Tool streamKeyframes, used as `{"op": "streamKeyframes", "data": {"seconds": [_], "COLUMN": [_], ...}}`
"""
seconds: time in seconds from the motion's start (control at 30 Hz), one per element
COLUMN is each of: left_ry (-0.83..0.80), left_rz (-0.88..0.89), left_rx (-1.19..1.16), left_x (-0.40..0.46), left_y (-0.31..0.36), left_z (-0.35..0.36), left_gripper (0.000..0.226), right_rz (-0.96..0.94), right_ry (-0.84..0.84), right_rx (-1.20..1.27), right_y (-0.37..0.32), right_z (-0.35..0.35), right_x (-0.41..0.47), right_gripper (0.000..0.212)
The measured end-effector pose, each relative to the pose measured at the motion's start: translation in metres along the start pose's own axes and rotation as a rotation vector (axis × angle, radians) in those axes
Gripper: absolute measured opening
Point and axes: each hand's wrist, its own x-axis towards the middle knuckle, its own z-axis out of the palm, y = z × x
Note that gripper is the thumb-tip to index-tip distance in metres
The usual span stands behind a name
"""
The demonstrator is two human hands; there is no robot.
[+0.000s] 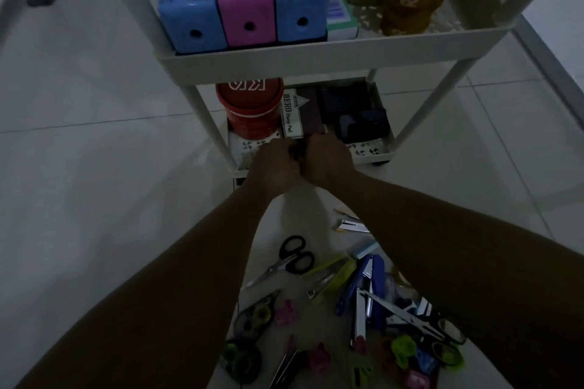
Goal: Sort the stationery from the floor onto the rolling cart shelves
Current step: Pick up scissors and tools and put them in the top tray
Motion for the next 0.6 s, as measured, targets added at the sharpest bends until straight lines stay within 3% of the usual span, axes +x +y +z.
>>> {"op": "streamKeyframes", "data": {"seconds": [0.1,0.2,0.37,0.43,0.53,0.6], "left_ry": [-0.118,-0.094,0.207,0.229,-0.001,-0.201], "left_rz": [0.059,0.105,0.263,0.312,0.201,0.009], "left_rx": [-0.026,-0.009,0.038,0.121,0.116,0.179], "left_x": [-0.004,-0.013,-0.044,-0.062,-0.09,-0.107], "left_y": [0.003,0.004,-0.002,-0.015,-0.037,-0.051], "left_z": [-0.007,-0.007,-0.002,0.001,0.008,0.014], "left_gripper": [0.034,0.046,0.046,0.043,0.049,0.08], "right_rz": [-0.04,-0.085,-0.229,-0.272,-0.313,-0.304], "right_ry": [-0.113,-0.176,0.126,0.182,0.118,-0.058], "right_rx": [0.099,0.047,-0.132,-0.177,-0.199,-0.208], "right_y": [0.001,0.002,0.008,0.014,0.022,0.028], "right_z": [-0.005,-0.005,-0.01,-0.01,-0.007,0.0], "right_x": [0.003,-0.002,-0.028,-0.045,-0.08,-0.11], "right_gripper": [0.027,0.028,0.035,0.037,0.042,0.061]}}
